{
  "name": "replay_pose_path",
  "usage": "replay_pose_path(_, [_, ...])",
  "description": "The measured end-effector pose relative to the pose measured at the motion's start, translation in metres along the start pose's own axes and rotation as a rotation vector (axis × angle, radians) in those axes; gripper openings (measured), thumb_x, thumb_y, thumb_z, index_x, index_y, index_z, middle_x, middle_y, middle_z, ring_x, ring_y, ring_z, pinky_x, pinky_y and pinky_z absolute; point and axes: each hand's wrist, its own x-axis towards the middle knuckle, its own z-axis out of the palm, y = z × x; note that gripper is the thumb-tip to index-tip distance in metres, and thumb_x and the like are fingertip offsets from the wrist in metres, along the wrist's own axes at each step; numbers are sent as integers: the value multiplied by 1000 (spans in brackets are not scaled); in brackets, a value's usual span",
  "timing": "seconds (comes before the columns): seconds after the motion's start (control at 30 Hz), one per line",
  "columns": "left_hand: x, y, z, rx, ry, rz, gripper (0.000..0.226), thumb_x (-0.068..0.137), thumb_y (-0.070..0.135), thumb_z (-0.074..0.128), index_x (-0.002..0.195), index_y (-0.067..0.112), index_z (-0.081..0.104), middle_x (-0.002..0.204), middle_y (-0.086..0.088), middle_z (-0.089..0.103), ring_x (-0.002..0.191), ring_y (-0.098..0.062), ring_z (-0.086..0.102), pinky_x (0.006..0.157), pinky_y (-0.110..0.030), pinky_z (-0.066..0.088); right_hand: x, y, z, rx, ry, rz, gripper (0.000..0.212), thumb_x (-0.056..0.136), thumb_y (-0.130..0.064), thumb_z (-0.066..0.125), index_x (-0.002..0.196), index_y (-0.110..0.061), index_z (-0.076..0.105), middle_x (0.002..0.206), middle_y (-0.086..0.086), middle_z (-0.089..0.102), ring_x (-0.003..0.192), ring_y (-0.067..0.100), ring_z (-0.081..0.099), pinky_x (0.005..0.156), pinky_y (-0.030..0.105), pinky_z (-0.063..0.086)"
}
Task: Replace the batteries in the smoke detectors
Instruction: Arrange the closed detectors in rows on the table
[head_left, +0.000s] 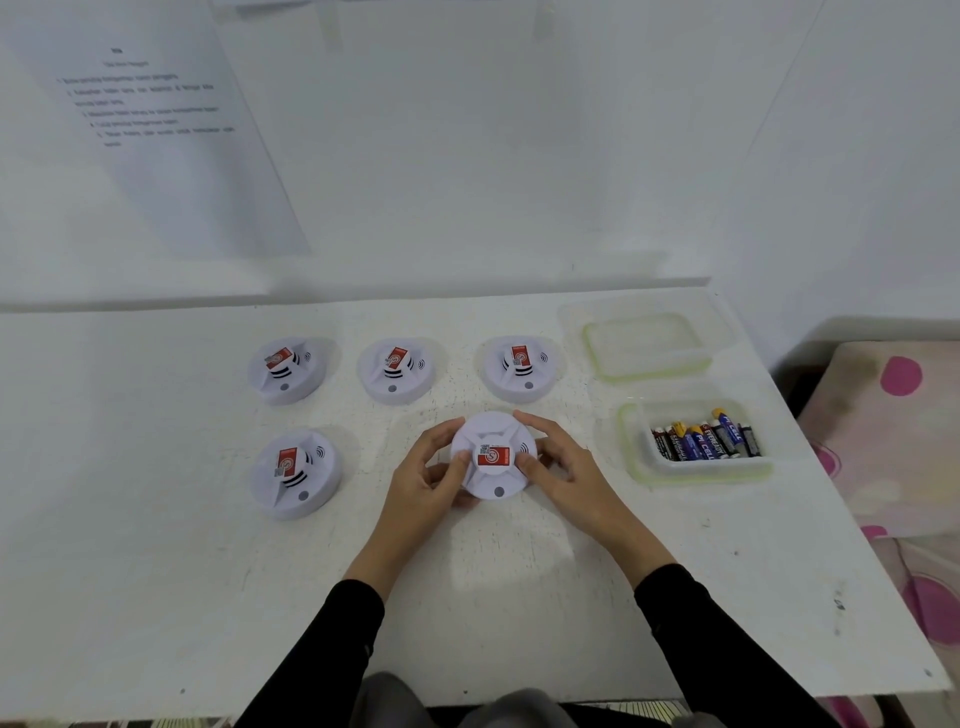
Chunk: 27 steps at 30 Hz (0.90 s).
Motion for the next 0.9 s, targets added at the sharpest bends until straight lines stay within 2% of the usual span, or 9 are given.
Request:
replay_pose_path(0.2, [1,-1,1,6,3,7,34,97,20,59,129,30,54,117,32,60,100,-10,69,65,-31,61,0,1,0,-13,9,-10,42,95,-30,59,133,-41,48,111,-9,69,103,9,64,93,38,53])
replay_pose_path(0.4, [0,-1,2,7,4,18,33,97,19,58,127,32,54,116,32,60,99,-6,69,64,-27,60,0,0,0,-25,4,-9,41,95,-34,58,132,-44,48,113,-13,68,106,6,63,95,39,52])
replay_pose_path(0.57, [2,-2,2,40,13,40,33,97,21,58,127,32,52,125,19,57,101,-2,67,66,-24,59,-1,0,0,-34,20,-25,41,95,-30,59,134,-39,48,112,-10,69,104,9,64,92,40,53])
replay_pose_path(0.7, [1,-4,2,23,7,41,34,97,20,58,129,30,53,126,18,58,101,-7,68,65,-27,60,0,0,0,-45,13,-16,41,95,-33,58,134,-42,48,112,-9,69,105,10,64,93,42,53])
replay_pose_path(0.9, [0,-2,2,26,13,42,34,97,20,58,130,28,53,122,24,59,100,-5,68,65,-27,60,1,2,0,-41,13,-14,42,94,-35,58,134,-43,47,112,-8,69,104,12,65,92,43,53])
